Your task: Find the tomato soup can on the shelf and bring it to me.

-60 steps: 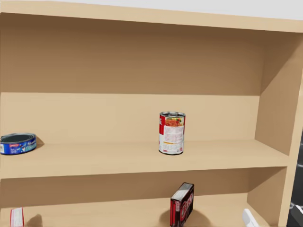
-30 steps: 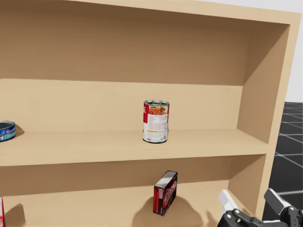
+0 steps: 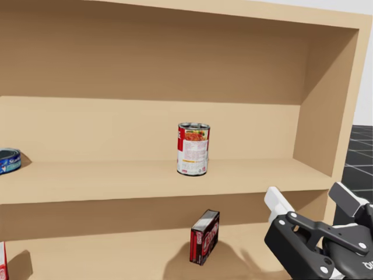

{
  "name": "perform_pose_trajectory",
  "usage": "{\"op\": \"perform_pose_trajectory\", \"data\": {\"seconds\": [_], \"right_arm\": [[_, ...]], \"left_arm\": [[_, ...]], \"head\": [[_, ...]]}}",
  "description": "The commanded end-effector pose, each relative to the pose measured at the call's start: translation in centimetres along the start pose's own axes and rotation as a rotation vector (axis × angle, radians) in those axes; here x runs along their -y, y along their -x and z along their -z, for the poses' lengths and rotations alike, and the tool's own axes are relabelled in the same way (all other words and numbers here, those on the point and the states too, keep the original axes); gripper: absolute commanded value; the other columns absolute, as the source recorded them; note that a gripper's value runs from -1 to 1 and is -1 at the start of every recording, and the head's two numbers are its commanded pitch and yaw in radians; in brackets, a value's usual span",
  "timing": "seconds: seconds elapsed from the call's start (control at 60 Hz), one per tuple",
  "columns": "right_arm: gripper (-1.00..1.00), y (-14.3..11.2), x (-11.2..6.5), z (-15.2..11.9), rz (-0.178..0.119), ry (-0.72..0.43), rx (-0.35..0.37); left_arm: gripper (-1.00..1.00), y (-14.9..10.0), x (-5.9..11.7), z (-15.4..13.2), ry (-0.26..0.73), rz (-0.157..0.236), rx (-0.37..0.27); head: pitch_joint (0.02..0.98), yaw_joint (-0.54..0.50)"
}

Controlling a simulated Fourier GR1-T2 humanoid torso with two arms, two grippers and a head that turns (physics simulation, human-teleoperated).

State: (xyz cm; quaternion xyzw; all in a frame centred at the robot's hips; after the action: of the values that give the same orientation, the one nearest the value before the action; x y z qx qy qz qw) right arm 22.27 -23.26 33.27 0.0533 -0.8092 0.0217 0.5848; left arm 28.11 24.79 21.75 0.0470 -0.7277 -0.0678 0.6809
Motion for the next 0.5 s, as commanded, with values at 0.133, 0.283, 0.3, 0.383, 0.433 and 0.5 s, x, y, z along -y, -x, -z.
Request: {"op": "perform_pose_trajectory", "data": {"seconds": [0.133,0.283,0.3,0.383,0.433,0.5], "right_arm": [[-1.00,-3.2,-2.8,2.4,-0.065,-0.047,0.027],[-1.00,-3.4,-3.7,4.2,-0.057,-0.081,-0.008],[-1.00,-3.4,-3.8,4.4,-0.058,-0.083,-0.011],[-1.00,-3.3,-4.3,5.8,-0.064,-0.094,-0.041],[-1.00,-3.2,-4.7,6.4,-0.056,-0.104,-0.053],[-1.00,-3.1,-5.2,7.3,-0.058,-0.118,-0.071]], "left_arm": [[-1.00,0.1,-0.1,0.1,-0.017,0.009,0.004],[-1.00,0.1,-0.3,0.1,-0.026,0.007,0.011],[-1.00,0.1,-0.3,0.1,-0.026,0.007,0.011],[-1.00,0.1,-0.3,0.1,-0.029,0.010,0.012],[-1.00,0.1,-0.4,0.1,-0.029,0.008,0.011],[-1.00,0.1,-0.4,0.1,-0.032,0.009,0.011]], "head": [[0.244,-0.21],[0.247,-0.21],[0.247,-0.21],[0.247,-0.21],[0.247,-0.21],[0.247,-0.21]]}}
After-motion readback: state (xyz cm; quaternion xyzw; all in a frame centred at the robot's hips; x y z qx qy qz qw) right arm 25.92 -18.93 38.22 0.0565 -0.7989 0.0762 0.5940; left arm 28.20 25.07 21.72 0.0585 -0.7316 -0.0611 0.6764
